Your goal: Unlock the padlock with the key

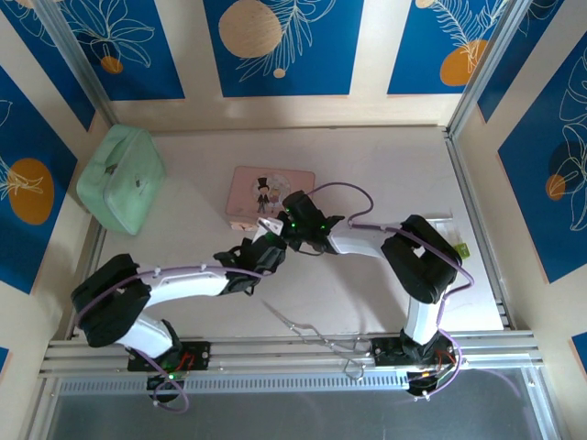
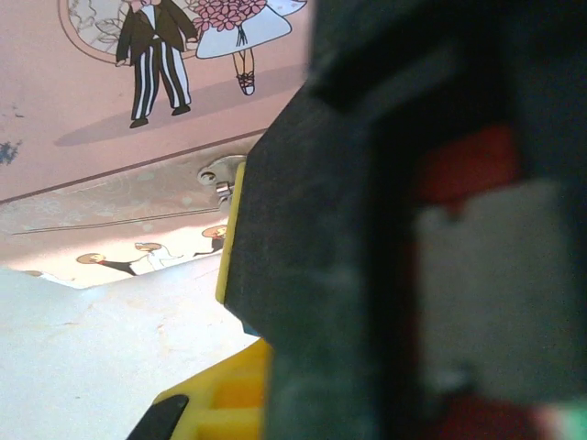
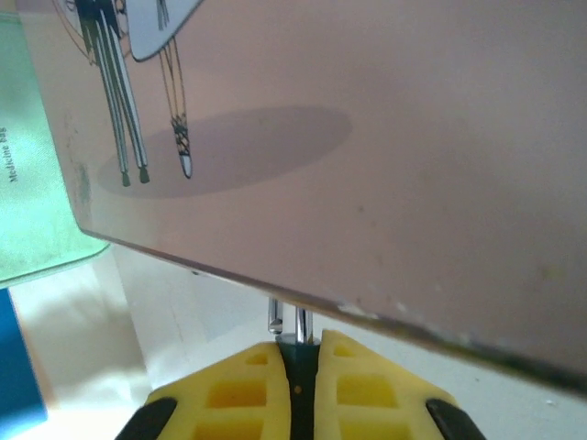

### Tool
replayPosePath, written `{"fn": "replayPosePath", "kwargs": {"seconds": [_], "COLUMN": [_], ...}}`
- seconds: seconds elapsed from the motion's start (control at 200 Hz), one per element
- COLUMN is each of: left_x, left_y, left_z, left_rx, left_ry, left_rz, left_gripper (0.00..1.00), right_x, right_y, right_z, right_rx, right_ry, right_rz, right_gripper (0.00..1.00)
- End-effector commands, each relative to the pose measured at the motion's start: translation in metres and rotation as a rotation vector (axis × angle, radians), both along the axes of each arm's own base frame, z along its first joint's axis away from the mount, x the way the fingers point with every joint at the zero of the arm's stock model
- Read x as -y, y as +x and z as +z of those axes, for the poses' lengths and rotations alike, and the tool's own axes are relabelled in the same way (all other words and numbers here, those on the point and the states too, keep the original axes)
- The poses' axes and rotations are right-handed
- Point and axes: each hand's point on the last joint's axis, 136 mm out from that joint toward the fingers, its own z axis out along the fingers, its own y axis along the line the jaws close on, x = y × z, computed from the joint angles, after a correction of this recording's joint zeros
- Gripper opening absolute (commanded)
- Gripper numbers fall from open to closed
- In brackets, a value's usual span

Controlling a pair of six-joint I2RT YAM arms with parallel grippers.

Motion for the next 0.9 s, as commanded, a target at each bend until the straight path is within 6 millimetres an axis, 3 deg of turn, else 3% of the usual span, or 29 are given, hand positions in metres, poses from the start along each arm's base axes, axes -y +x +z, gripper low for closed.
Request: {"fn": "replayPosePath", "kwargs": {"seconds": [0.0, 0.21, 0.365, 0.435, 0.55, 0.625, 0.725, 0.895], "left_x": [-0.020, -0.026, -0.031, -0.035, -0.048, -0.063, -0.076, -0.091], "left_y": [-0.023, -0.042, -0.043, -0.045, -0.052, -0.056, -0.062, -0.061], "left_z": [-0.001, 0.000, 0.003, 0.007, 0.039, 0.055, 0.072, 0.086], "left_rx": [0.092, 0.138, 0.131, 0.071, 0.010, -0.074, -0.165, -0.265], "left_ry": [0.333, 0.412, 0.391, 0.355, 0.221, 0.058, -0.136, -0.329], "left_rz": [-0.066, -0.070, -0.041, -0.018, 0.062, 0.125, 0.166, 0.211], "left_gripper": [0.00, 0.00, 0.00, 0.41, 0.57, 0.63, 0.62, 0.61], "right_x": [0.019, 0.021, 0.035, 0.041, 0.048, 0.050, 0.040, 0.030], "right_y": [-0.144, -0.145, -0.143, -0.142, -0.143, -0.141, -0.130, -0.109], "right_z": [-0.103, -0.079, -0.100, -0.109, -0.117, -0.119, -0.119, -0.095], "right_rx": [-0.622, -0.593, -0.604, -0.598, -0.589, -0.550, -0.443, -0.221], "right_ry": [-0.157, -0.155, -0.188, -0.209, -0.232, -0.240, -0.206, -0.244], "right_rz": [0.057, 0.091, 0.085, 0.090, 0.091, 0.092, 0.147, 0.221], "right_gripper": [0.00, 0.00, 0.00, 0.00, 0.00, 0.00, 0.00, 0.00]}}
